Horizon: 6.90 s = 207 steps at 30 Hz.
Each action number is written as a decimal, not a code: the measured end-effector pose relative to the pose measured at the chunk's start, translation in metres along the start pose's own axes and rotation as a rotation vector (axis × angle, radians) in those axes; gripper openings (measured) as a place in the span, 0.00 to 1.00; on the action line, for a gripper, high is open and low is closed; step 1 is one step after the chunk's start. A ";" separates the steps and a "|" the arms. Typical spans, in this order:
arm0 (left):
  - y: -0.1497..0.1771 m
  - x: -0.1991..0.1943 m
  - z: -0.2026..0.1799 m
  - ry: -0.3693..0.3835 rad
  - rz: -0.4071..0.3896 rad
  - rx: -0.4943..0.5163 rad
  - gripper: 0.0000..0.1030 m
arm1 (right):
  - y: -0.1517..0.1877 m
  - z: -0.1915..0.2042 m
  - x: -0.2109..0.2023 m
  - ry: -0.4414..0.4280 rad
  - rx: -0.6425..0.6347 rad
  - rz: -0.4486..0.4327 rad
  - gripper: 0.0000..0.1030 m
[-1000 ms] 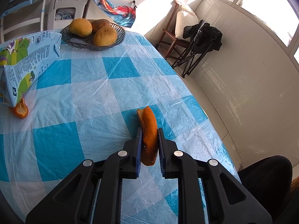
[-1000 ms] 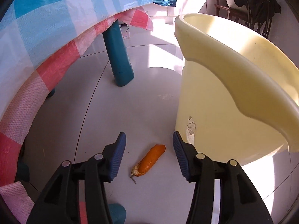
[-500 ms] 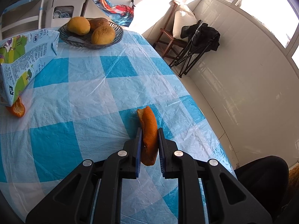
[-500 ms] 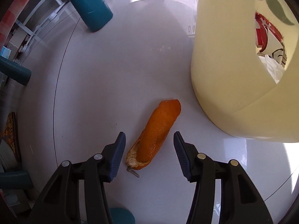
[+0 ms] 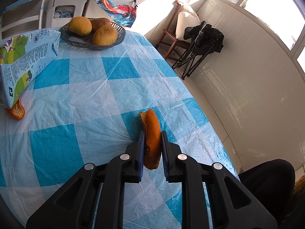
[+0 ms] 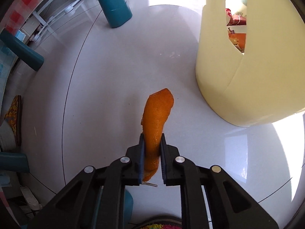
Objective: Collect trash
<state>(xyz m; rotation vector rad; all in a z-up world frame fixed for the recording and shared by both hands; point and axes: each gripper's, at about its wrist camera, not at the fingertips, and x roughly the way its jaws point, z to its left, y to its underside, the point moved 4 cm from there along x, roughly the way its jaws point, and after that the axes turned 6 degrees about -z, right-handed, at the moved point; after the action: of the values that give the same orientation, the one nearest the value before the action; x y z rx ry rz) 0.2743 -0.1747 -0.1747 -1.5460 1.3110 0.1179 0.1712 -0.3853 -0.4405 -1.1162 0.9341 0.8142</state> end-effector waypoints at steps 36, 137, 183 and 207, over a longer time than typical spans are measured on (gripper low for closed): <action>0.002 -0.005 0.003 -0.016 -0.011 -0.018 0.15 | -0.051 -0.080 -0.237 0.404 -0.214 -0.492 0.43; -0.021 0.220 -0.248 0.081 0.308 0.224 0.41 | -0.049 0.142 -0.414 -0.098 -0.124 -0.899 0.90; 0.025 -0.174 0.111 -0.571 -0.226 -0.026 0.79 | -0.123 0.218 -0.249 0.102 -0.228 -0.402 0.93; 0.021 -0.140 0.129 -0.591 -0.144 -0.055 0.89 | -0.139 0.222 -0.224 0.071 -0.221 -0.288 0.93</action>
<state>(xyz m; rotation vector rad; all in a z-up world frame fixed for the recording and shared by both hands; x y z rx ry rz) 0.2701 0.0157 -0.1548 -1.4905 0.7331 0.4840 0.2520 -0.2216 -0.1478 -1.4422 0.7304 0.6543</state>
